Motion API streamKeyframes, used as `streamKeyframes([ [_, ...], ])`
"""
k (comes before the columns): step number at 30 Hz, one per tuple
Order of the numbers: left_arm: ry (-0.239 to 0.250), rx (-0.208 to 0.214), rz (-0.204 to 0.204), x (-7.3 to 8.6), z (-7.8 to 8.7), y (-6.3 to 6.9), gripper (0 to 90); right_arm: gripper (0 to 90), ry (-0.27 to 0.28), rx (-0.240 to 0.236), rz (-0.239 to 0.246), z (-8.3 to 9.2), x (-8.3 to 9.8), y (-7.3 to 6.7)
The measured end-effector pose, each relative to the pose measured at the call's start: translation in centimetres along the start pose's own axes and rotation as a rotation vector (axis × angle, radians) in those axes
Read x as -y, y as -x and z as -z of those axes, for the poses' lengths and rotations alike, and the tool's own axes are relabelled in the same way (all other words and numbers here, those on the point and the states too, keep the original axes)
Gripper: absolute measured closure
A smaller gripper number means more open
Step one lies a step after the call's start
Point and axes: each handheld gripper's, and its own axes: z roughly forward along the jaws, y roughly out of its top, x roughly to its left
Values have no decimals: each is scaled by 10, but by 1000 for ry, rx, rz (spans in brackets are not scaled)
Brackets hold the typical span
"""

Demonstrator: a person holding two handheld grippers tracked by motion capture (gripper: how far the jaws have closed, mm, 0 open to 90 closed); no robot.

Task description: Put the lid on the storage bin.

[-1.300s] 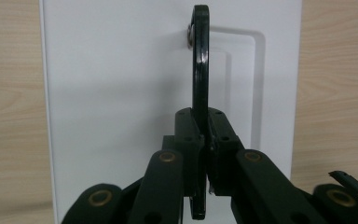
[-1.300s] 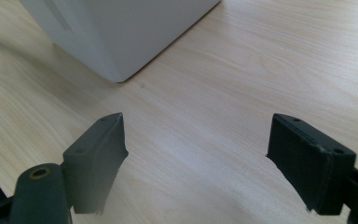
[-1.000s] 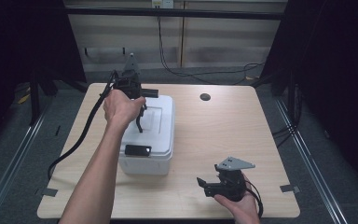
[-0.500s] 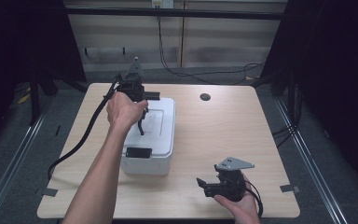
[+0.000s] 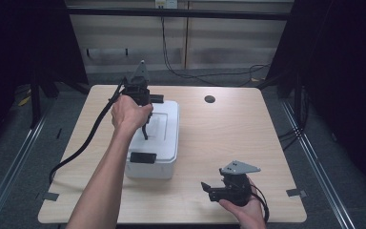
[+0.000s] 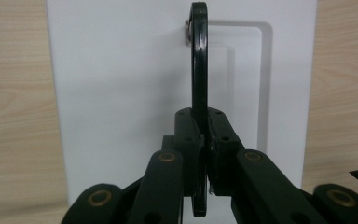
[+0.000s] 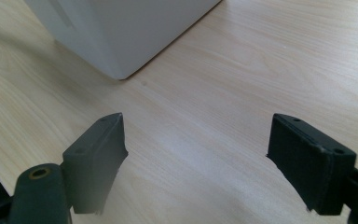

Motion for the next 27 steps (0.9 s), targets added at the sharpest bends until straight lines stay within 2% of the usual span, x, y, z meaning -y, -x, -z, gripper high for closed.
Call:
streamKeyframes([
  [11,-7,-2,-7,-1,-1,0,846,186,-3,-1,2,0,0,-1],
  [13,-14,-7,-29,-2,-2,0,845,186,-3,0,2,0,0,0],
  [17,-11,-1,-26,-2,-3,0,841,186,-3,-1,3,0,0,0],
  [22,-30,-4,-48,-3,-4,0,833,186,-4,-2,2,0,0,0],
  [27,-27,-3,-45,-4,-4,-3,802,186,-3,-2,1,0,0,0],
])
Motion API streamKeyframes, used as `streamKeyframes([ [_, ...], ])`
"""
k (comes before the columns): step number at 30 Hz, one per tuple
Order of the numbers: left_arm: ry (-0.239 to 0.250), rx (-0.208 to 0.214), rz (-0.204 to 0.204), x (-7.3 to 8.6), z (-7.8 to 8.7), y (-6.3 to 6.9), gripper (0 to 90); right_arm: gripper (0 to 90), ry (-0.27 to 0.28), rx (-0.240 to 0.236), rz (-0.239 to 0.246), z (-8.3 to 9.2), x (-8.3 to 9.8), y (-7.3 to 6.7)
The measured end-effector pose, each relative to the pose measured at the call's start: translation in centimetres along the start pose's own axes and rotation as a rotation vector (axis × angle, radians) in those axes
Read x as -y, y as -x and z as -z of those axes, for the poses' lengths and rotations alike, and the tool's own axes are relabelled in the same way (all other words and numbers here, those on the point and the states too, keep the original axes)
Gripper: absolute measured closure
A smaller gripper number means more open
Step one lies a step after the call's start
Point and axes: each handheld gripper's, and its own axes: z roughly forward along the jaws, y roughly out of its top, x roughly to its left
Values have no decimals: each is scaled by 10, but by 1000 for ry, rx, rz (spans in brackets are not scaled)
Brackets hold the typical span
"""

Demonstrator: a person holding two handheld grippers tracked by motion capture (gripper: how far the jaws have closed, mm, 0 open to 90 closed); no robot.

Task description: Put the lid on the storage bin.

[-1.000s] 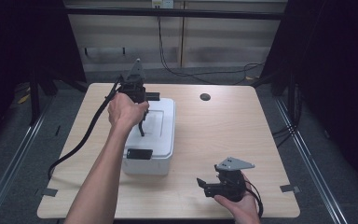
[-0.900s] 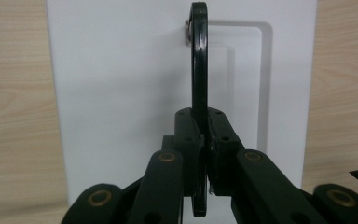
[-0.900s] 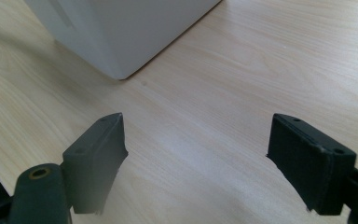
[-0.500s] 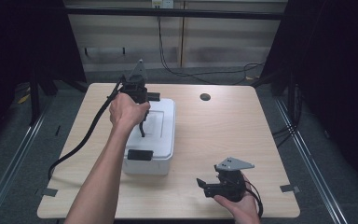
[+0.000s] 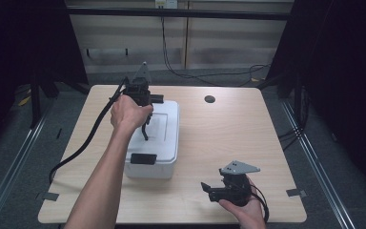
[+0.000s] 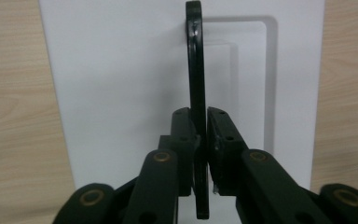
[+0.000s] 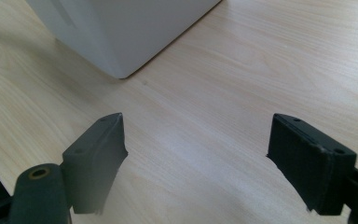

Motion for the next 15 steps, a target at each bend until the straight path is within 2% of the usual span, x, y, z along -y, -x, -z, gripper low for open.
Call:
streamKeyframes([
  [1,-10,-1,-9,0,1,-1,802,186,0,-1,0,0,0,0],
  [3,5,-2,0,0,1,-2,790,186,0,0,0,0,0,0],
  [5,2,-1,-14,0,3,-4,765,186,0,-1,0,0,0,0],
  [7,17,3,-6,0,3,-6,711,186,0,0,0,0,0,0],
  [11,13,10,-28,0,4,-8,604,188,-2,-3,1,0,0,-1],
  [15,11,75,-44,0,2,-15,493,188,-3,-4,2,0,0,-1],
])
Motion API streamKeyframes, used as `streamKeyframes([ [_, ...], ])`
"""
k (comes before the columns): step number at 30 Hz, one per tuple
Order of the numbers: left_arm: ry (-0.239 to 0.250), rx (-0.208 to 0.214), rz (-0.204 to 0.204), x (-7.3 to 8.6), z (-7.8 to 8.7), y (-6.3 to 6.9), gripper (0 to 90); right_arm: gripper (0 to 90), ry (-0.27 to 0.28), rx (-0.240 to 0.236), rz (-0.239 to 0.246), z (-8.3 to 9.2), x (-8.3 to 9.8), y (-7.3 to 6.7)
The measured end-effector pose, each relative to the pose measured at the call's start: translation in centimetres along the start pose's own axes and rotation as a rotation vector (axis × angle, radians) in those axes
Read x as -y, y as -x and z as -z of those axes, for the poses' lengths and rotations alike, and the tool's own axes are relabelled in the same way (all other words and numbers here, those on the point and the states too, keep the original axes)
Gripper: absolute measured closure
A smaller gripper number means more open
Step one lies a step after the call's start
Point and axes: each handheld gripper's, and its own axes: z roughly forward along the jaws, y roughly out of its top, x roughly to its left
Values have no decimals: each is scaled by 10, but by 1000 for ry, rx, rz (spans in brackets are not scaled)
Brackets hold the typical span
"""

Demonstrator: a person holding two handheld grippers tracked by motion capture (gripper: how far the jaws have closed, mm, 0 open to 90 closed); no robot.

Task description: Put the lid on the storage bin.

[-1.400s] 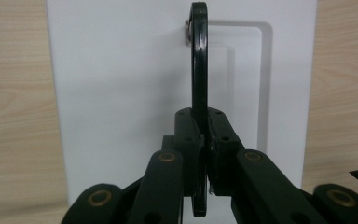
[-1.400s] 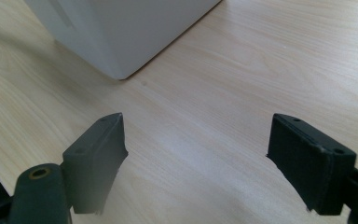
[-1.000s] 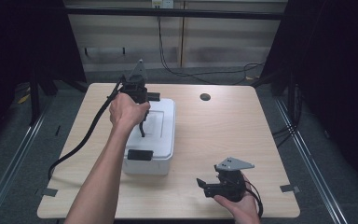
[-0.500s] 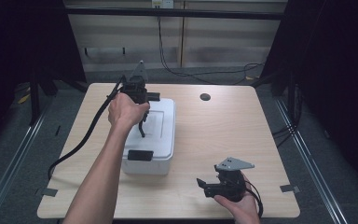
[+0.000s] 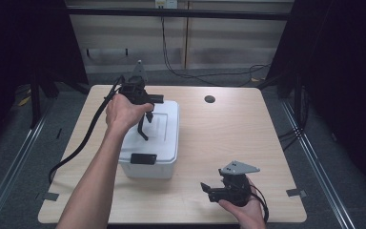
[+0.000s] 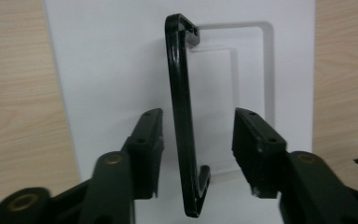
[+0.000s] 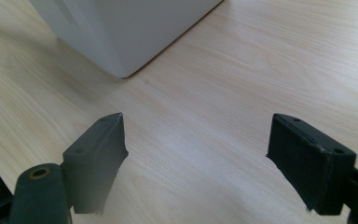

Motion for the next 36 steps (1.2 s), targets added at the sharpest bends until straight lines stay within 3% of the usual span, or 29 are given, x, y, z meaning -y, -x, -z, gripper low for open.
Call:
streamKeyframes([
  [1,-7,-9,-7,0,-2,-3,464,187,1,0,0,0,0,0],
  [3,-15,15,0,0,-3,-9,414,187,2,-1,-2,0,0,0],
  [5,14,26,15,0,-4,-14,372,188,1,-1,-2,0,0,0],
  [7,4,34,-5,-1,-3,-19,326,187,0,-2,-2,0,0,0],
  [12,45,82,-34,1,4,-27,238,187,-2,-1,-2,-1,0,0],
  [17,83,128,-110,5,13,-33,188,187,-3,-1,-2,-1,0,0],
  [20,137,147,-159,10,20,-36,187,187,-2,0,0,-1,0,0],
  [23,152,169,-240,13,24,-39,180,187,-3,-1,-4,-1,0,0],
  [26,188,207,-258,19,28,-51,172,187,0,-4,-5,-1,0,0],
  [29,208,213,-252,24,30,-62,172,188,-4,-3,-8,-1,0,1],
  [30,219,216,-232,27,31,-67,172,187,-3,-3,-8,-1,0,1],
  [33,234,148,-264,34,37,-73,172,187,-4,-1,-6,-1,0,0],
  [36,287,179,-284,42,45,-83,172,187,-2,2,-8,-2,0,1],
])
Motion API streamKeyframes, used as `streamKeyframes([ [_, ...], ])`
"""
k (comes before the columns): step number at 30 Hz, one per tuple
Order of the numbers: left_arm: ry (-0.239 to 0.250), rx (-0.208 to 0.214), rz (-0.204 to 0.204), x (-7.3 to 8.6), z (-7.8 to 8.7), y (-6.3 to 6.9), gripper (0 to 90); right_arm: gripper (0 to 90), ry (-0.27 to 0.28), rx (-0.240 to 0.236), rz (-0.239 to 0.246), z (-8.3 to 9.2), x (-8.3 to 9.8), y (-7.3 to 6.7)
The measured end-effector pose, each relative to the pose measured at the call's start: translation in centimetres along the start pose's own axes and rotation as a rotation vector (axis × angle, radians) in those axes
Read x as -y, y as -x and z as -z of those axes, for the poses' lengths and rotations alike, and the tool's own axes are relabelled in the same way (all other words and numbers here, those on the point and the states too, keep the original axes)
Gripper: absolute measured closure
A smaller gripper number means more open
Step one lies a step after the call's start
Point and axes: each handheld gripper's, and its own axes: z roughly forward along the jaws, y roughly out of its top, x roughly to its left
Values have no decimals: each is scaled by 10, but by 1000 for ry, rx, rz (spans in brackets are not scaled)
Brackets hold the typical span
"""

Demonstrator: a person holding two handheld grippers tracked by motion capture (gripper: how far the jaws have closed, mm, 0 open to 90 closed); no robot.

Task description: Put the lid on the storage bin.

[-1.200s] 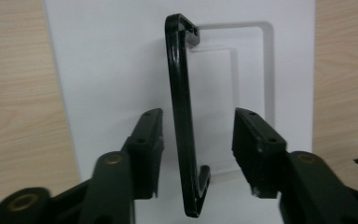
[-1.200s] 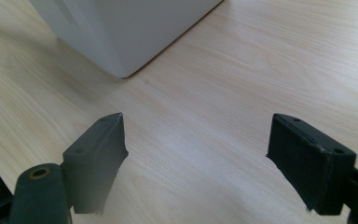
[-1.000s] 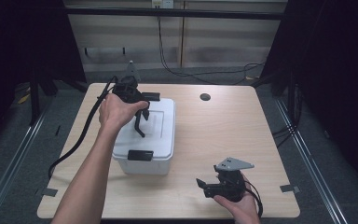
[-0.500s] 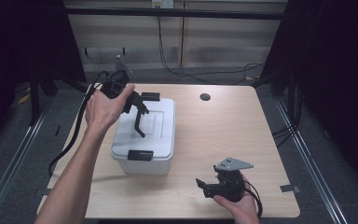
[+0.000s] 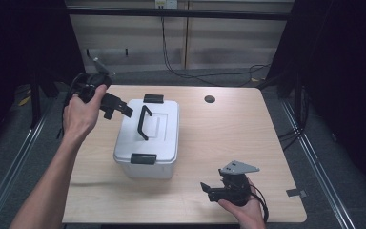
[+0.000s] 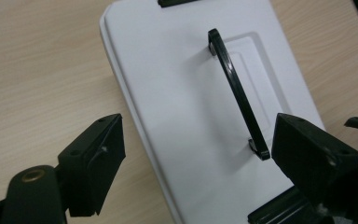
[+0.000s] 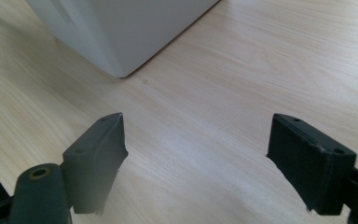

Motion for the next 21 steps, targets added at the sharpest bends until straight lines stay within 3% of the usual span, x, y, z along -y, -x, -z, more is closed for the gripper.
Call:
streamKeyframes([
  [3,39,-18,-15,9,6,-6,168,188,-1,2,-2,0,0,0],
  [5,66,-26,5,16,8,-11,168,187,-3,2,-5,-1,0,0],
  [7,79,-7,15,23,7,-17,167,188,-4,4,-9,-1,0,0],
  [13,105,-23,-19,42,9,-28,169,187,-2,8,-14,-1,0,1],
  [20,178,-28,-70,62,12,-36,167,187,-2,11,-18,0,0,1],
  [21,183,-27,-60,65,12,-37,167,187,-1,11,-19,0,0,1],
])
